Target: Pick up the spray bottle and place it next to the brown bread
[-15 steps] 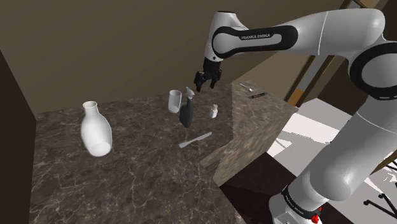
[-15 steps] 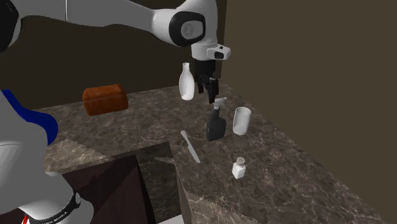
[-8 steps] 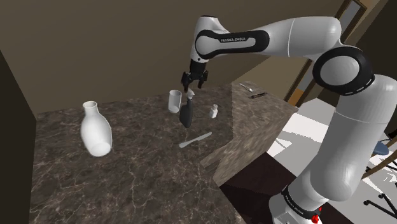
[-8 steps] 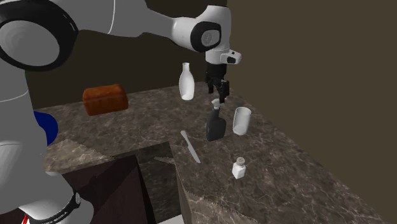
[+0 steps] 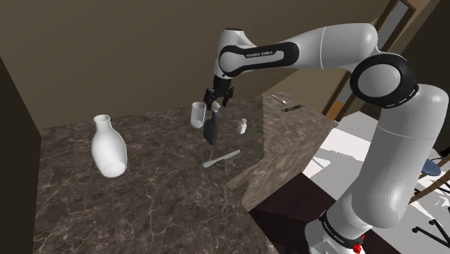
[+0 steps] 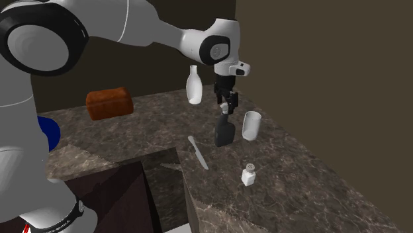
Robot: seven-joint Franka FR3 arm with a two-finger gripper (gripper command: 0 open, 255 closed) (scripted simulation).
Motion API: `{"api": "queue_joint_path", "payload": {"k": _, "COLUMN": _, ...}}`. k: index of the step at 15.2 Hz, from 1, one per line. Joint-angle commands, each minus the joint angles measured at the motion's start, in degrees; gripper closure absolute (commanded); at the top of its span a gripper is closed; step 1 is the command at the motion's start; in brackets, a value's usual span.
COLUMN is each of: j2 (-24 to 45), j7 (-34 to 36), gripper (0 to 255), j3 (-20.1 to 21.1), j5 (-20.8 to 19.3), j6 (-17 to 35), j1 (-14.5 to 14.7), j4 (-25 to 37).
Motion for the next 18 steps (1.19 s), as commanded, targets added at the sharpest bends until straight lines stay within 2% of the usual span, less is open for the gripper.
{"api": "queue_joint_path", "payload": {"k": 1, "j2": 0.08, "j7": 0.01, "gripper": 0, "j3": 0.0, "j5": -0.01, "j6": 0.12, "j1": 0.0, "j4": -0.01}}
{"api": "queue_joint_path", "payload": {"k": 5, "j2": 0.08, "j7": 0.01, "gripper": 0, "j3": 0.0, "j5": -0.01, "j6": 0.11, "j1": 0.0, "j4": 0.0}}
{"api": "queue_joint_path", "payload": {"k": 6, "j2": 0.08, "j7": 0.01, "gripper": 255, "j3": 0.0, "j5": -0.01, "j6": 0.11, "j1": 0.0, "j4": 0.0}}
{"api": "queue_joint_path", "payload": {"k": 15, "j2": 0.08, "j7": 0.01, "gripper": 255, "j3": 0.0, "j5": -0.01, "j6": 0.12, "j1": 0.0, "j4": -0.01}}
{"api": "queue_joint_path", "payload": {"k": 18, "j2": -0.48, "j7": -0.09, "gripper": 255, "j3": 0.04, "j5": 0.1, "j6": -1.98, "j1": 0.0, "j4": 1.53}}
